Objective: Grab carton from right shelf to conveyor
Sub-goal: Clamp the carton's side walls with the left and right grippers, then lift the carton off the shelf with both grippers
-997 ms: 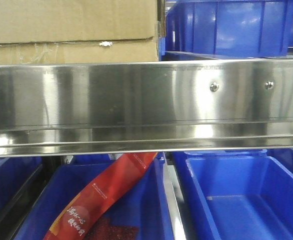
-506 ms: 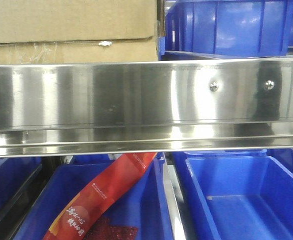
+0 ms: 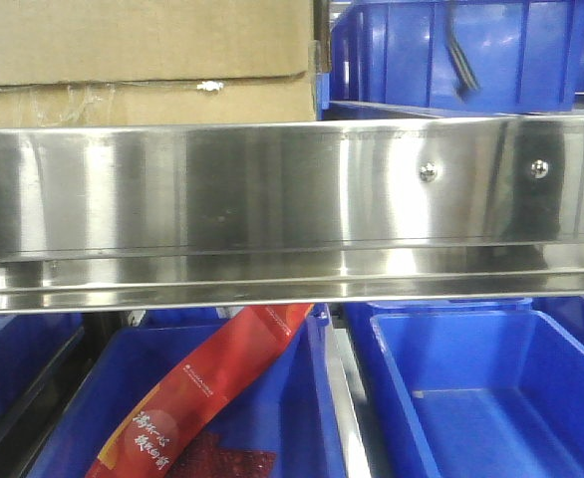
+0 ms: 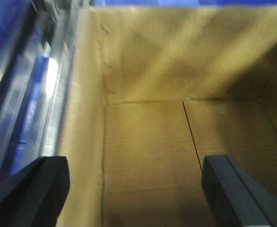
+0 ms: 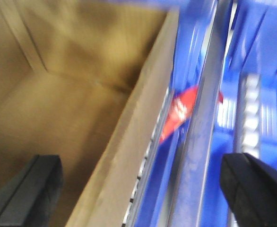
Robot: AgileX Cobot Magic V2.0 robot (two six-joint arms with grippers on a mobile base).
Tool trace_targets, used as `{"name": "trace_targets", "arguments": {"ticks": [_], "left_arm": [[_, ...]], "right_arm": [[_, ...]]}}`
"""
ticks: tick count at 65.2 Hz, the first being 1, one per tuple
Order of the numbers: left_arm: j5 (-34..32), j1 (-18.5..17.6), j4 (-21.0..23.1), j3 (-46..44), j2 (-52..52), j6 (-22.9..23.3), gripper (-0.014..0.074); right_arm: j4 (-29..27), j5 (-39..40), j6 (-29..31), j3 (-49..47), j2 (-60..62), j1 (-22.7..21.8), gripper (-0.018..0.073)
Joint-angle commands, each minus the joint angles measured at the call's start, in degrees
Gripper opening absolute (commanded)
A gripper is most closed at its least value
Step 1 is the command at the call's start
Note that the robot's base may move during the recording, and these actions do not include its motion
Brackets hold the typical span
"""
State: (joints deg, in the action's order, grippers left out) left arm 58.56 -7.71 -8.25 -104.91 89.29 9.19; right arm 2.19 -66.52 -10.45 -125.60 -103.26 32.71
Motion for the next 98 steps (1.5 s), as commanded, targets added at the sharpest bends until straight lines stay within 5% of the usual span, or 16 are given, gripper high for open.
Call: {"name": "trace_targets", "arguments": {"ticks": [1, 51, 59, 71, 86, 98], "left_arm": [[-1.20, 0.15, -0.03, -0.41, 0.80, 0.43, 0.0472], [1.89, 4.75, -1.42, -0.41, 4.09, -0.04, 0.0470], [2.38, 4.68, -1.67, -0.41, 4.91, -0.04, 0.0359], [2.15, 4.68, -1.97, -0.56, 4.91, -0.04, -0.0047], [3.67, 4.68, -1.81, -5.13, 4.91, -0.04, -0.0004], [7.94, 4.68, 2.72, -11.53, 3.65, -0.04, -0.0006]], "right_arm": [[1.05, 1.74, -0.12, -0.65, -0.94, -0.29, 0.0557], [-0.99, 4.04, -0.68, -0.65, -6.00, -0.29, 0.0549], [-1.11, 4.04, -0.68, -0.65, -6.25, -0.29, 0.0412], [-1.11, 3.99, -0.68, -0.65, -6.15, -0.29, -0.0100], [-1.11, 2.04, -0.68, -3.85, -6.15, -0.29, -0.0067], [-1.11, -3.39, -0.68, -12.52, -6.03, -0.29, -0.0067]]}}
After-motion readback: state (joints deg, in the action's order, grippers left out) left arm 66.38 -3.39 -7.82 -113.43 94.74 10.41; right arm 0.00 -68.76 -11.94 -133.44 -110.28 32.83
